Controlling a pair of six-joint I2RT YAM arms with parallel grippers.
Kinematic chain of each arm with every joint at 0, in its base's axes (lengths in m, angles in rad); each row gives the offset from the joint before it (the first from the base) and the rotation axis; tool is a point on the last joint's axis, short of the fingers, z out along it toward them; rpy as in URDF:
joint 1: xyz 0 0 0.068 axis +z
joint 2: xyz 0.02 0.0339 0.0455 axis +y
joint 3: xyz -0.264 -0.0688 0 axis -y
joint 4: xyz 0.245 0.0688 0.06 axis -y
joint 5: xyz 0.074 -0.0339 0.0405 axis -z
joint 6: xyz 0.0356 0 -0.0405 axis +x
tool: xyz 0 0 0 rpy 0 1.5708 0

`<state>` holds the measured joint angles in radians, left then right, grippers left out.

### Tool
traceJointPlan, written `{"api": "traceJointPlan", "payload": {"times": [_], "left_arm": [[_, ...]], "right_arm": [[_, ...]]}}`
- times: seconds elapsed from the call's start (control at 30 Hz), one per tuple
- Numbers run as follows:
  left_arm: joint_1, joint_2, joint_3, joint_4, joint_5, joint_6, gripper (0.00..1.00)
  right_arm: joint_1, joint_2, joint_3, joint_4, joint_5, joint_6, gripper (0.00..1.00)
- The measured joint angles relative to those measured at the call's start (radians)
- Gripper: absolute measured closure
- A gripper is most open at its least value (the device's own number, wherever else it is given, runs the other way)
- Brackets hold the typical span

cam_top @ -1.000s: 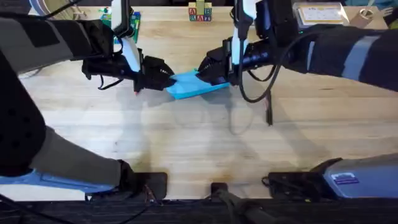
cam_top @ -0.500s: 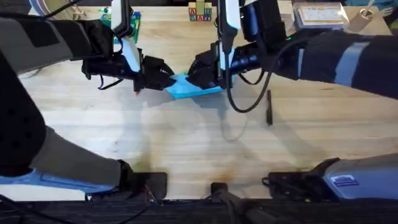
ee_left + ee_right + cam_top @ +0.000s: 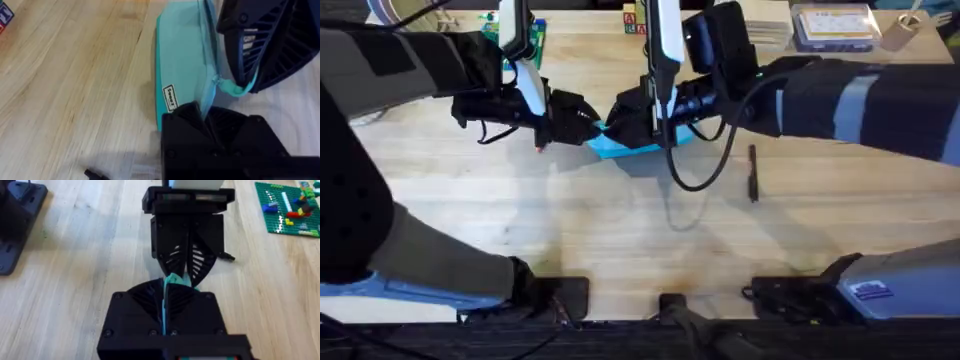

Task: Unzip the bag, pick up the pens from the table one at a time and place them inside, then zip the bag closed.

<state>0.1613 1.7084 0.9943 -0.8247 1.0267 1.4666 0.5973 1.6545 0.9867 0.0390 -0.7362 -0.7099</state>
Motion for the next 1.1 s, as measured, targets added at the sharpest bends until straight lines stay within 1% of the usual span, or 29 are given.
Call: {"api": "traceJointPlan", "payload": {"times": [0.27,0.5,0.93,1.1], "left_arm": [[0.000,0.000,0.000,0.000,0.000,0.000,0.958],[0.000,0.000,0.000,0.000,-0.002,0.000,0.958],[0.000,0.000,0.000,0.000,-0.003,0.000,0.958],[0.000,0.000,0.000,0.000,-0.003,0.000,0.958]], "right_arm": [[0.012,0.002,0.000,0.008,0.011,0.001,0.971],[0.032,0.029,0.000,0.068,0.018,0.032,0.971],[0.037,0.041,0.000,0.074,0.018,0.063,0.971],[0.037,0.041,0.000,0.053,0.017,0.068,0.971]]}}
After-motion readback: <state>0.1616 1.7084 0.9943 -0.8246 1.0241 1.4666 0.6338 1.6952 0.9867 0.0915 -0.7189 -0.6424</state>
